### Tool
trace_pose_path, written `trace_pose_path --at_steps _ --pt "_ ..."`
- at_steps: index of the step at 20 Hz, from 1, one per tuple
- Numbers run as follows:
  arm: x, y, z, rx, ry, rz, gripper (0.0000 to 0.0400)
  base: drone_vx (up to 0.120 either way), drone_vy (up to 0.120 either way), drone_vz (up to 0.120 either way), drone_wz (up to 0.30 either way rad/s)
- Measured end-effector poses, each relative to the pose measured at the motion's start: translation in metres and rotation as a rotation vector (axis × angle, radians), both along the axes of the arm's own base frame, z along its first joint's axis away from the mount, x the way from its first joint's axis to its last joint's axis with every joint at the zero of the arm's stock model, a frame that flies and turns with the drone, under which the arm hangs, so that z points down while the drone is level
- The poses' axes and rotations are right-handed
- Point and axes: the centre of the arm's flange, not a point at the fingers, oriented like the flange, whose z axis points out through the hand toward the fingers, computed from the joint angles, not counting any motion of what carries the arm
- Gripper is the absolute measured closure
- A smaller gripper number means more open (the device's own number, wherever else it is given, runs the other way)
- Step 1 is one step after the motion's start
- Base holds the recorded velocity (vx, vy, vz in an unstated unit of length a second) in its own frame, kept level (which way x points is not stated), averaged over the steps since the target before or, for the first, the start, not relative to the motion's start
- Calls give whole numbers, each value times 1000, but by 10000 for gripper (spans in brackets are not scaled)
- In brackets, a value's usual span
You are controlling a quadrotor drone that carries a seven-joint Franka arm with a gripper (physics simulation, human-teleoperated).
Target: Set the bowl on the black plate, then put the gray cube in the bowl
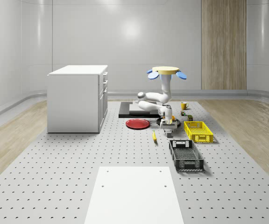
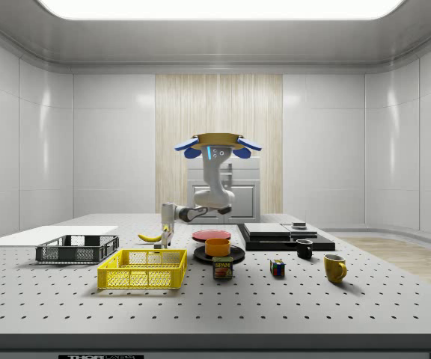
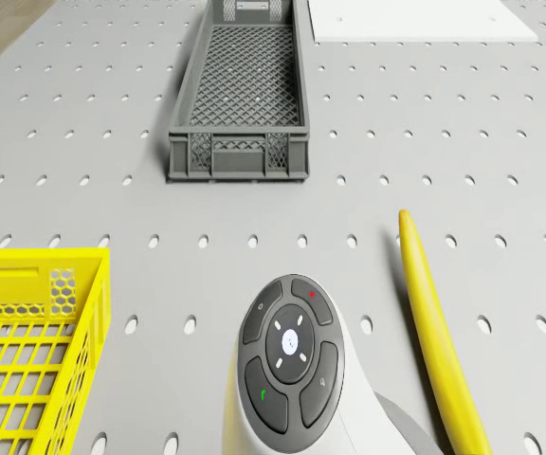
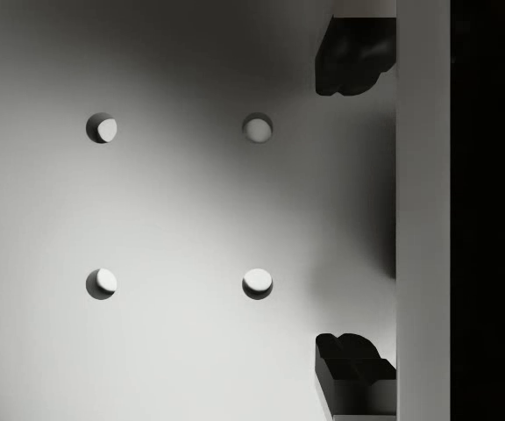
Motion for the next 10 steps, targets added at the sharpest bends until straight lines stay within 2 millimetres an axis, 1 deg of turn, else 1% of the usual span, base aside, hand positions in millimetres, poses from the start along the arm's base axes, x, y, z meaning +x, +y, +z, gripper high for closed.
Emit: trace_pose_path --at_steps 8,10 --pt "0 0 0 0 0 0 0 120 0 0 0" --pt "0 0 0 0 0 0 0 0 0 0 0"
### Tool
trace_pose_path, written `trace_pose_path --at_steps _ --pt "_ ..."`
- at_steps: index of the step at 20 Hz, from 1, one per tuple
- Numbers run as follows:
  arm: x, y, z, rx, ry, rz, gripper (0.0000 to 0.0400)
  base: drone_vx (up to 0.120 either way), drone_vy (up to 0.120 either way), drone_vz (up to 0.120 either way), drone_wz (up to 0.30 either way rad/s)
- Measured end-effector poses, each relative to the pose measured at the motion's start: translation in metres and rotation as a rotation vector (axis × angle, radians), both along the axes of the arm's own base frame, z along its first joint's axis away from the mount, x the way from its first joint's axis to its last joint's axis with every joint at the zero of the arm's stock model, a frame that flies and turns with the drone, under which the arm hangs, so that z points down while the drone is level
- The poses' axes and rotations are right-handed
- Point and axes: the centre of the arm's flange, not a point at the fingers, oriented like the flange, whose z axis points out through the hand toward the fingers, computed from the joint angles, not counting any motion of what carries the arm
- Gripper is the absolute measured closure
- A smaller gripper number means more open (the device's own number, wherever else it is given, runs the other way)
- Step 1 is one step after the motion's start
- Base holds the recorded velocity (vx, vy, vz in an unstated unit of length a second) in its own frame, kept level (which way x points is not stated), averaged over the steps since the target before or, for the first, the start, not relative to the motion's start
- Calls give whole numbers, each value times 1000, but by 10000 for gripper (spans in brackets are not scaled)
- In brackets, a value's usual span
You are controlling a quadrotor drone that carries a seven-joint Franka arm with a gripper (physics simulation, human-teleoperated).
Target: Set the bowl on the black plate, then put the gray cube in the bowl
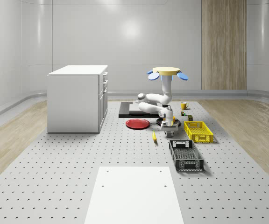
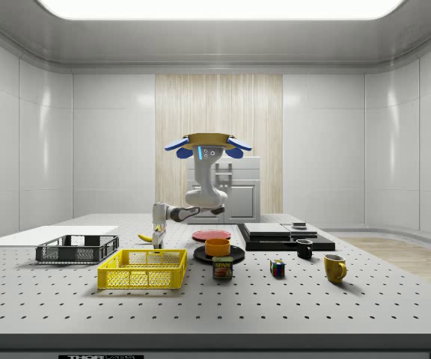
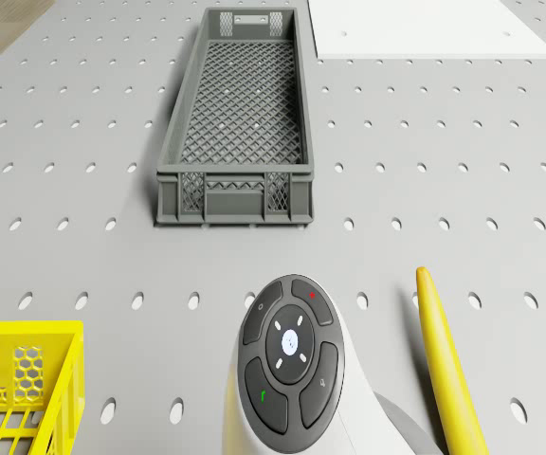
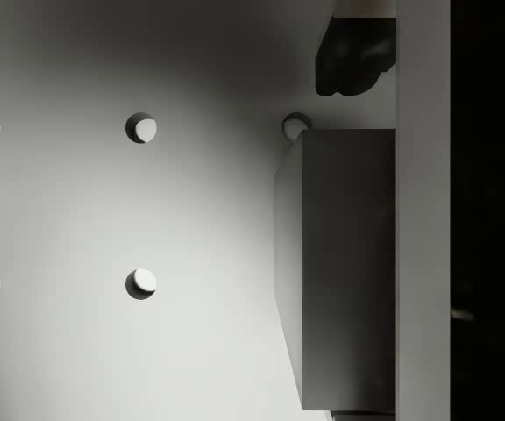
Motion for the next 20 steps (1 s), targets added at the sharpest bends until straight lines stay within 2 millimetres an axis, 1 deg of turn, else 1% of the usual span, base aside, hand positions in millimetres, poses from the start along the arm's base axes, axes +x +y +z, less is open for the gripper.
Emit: trace_pose_path --at_steps 1,3,20 --pt "0 0 0 0 0 0 0 0 0 0 0" --pt "0 0 0 0 0 0 0 0 -80 0 0" --pt "7 0 6 0 0 0 0 0 0 0 0"
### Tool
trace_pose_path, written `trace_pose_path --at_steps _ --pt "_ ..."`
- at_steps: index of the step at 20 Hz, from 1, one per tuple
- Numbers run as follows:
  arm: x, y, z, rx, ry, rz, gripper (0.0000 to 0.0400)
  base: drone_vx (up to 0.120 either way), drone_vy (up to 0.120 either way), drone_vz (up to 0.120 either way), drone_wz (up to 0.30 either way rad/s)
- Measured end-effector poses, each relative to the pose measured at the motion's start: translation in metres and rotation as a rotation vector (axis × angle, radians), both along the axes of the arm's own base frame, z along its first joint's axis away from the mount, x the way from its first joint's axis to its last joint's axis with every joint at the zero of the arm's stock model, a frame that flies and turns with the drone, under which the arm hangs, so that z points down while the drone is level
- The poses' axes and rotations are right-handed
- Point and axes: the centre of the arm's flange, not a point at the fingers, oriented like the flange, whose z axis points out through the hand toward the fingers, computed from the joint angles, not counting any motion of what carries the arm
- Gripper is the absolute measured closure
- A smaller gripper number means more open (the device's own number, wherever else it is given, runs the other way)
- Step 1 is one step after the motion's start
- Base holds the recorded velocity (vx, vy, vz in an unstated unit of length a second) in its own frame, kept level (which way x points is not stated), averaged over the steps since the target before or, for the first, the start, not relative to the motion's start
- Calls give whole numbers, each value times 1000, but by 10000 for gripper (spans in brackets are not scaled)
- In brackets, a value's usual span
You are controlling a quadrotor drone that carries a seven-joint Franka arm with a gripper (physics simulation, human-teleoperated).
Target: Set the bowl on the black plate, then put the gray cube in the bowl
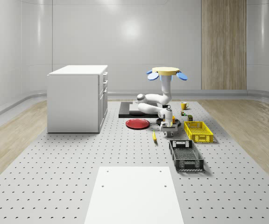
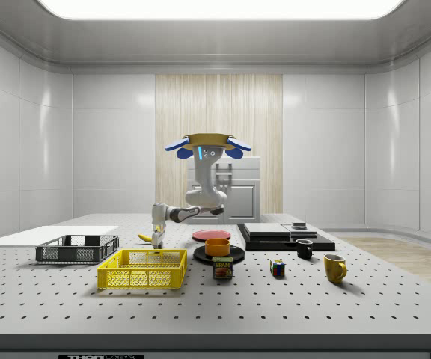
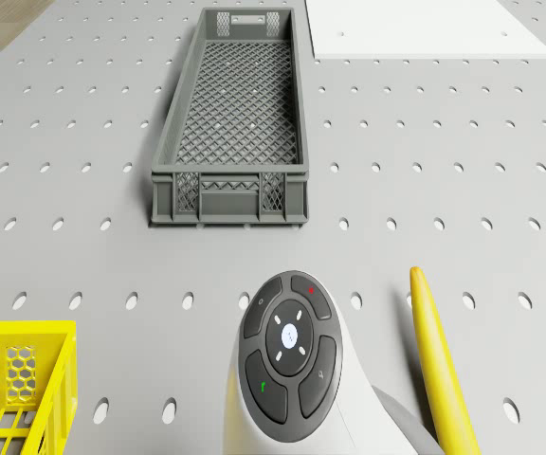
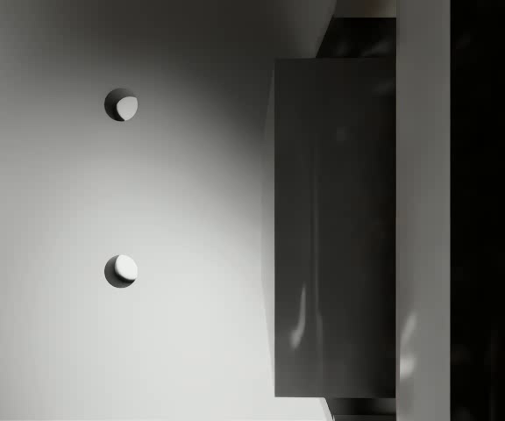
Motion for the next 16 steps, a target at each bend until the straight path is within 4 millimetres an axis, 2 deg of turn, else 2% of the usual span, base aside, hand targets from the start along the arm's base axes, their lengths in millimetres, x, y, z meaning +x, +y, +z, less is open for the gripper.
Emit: trace_pose_path --at_steps 2,5,8,16 --pt "1 0 0 0 0 0 0 0 0 0 0" --pt "2 0 0 0 0 0 79 0 0 0 0" --pt "3 0 0 0 0 0 116 0 0 0 0" --pt "3 0 -2 0 0 0 145 0 0 0 0"
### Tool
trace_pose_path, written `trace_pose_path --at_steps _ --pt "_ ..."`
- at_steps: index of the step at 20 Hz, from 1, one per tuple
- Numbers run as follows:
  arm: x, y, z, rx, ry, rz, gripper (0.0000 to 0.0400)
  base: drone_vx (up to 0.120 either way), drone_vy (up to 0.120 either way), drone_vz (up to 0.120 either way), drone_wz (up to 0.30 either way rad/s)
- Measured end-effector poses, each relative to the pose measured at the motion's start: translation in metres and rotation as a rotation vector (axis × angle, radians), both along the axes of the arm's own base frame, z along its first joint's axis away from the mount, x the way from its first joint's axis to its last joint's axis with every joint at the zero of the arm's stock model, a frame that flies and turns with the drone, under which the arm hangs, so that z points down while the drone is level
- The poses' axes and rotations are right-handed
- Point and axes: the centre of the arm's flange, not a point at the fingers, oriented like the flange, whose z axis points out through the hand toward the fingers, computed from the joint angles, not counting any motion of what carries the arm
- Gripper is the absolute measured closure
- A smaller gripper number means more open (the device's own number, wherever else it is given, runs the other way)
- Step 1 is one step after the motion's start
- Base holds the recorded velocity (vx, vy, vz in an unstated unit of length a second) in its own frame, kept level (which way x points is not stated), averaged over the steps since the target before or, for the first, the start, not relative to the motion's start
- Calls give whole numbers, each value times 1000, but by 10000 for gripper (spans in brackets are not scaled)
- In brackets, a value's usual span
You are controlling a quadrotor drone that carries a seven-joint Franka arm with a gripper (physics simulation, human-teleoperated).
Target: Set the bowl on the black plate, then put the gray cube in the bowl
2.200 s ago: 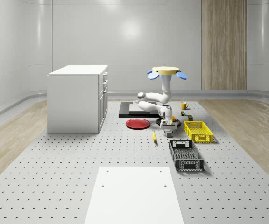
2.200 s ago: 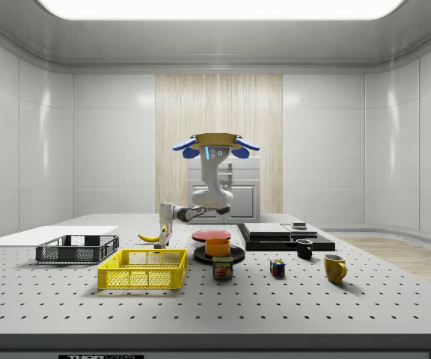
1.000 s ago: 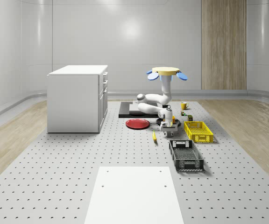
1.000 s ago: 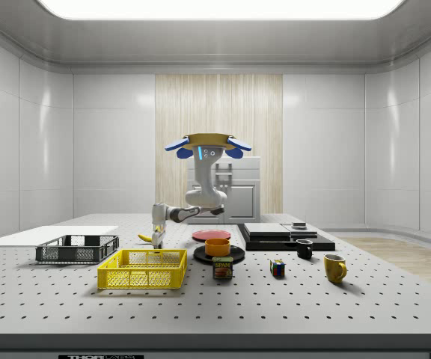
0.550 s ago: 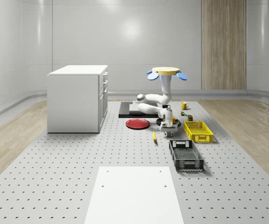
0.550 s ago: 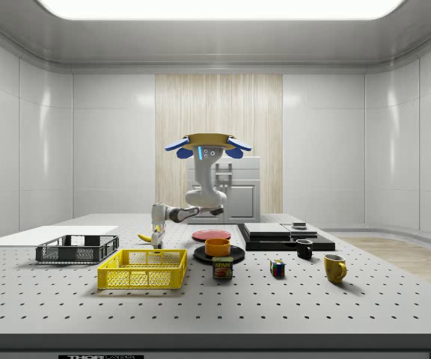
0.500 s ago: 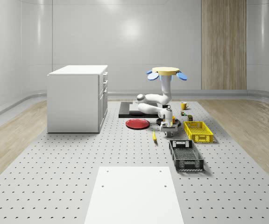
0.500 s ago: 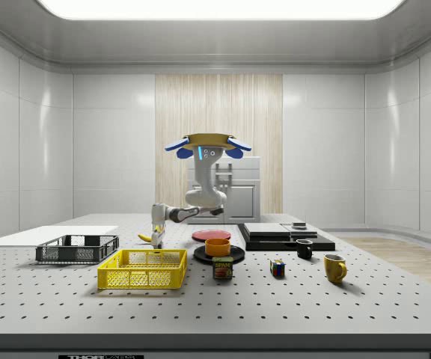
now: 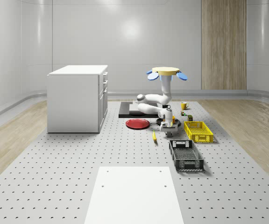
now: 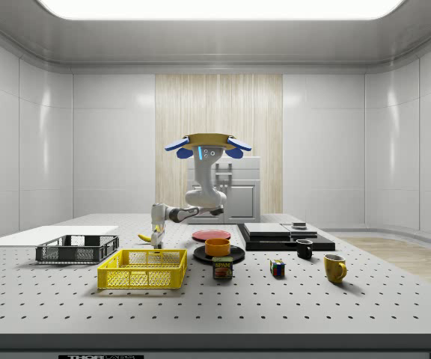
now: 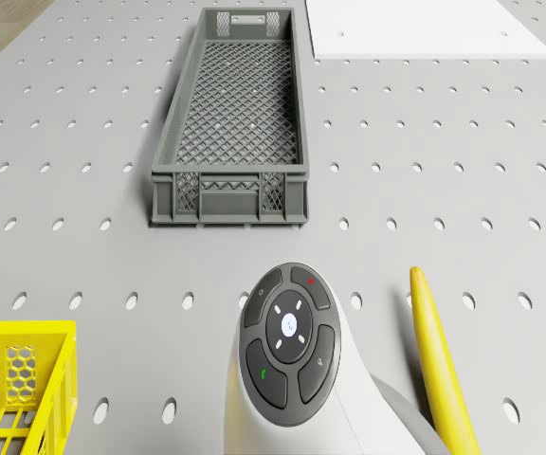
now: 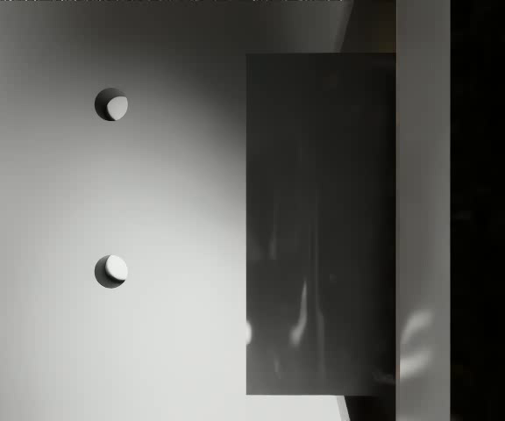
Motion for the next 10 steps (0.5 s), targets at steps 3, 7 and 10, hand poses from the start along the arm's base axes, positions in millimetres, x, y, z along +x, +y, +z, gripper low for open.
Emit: trace_pose_path --at_steps 3,7,10 --pt "0 0 -8 0 0 0 148 0 0 0 0" --pt "0 0 -22 0 0 0 149 0 0 110 0" --pt "0 0 -28 0 0 0 150 0 0 120 0"
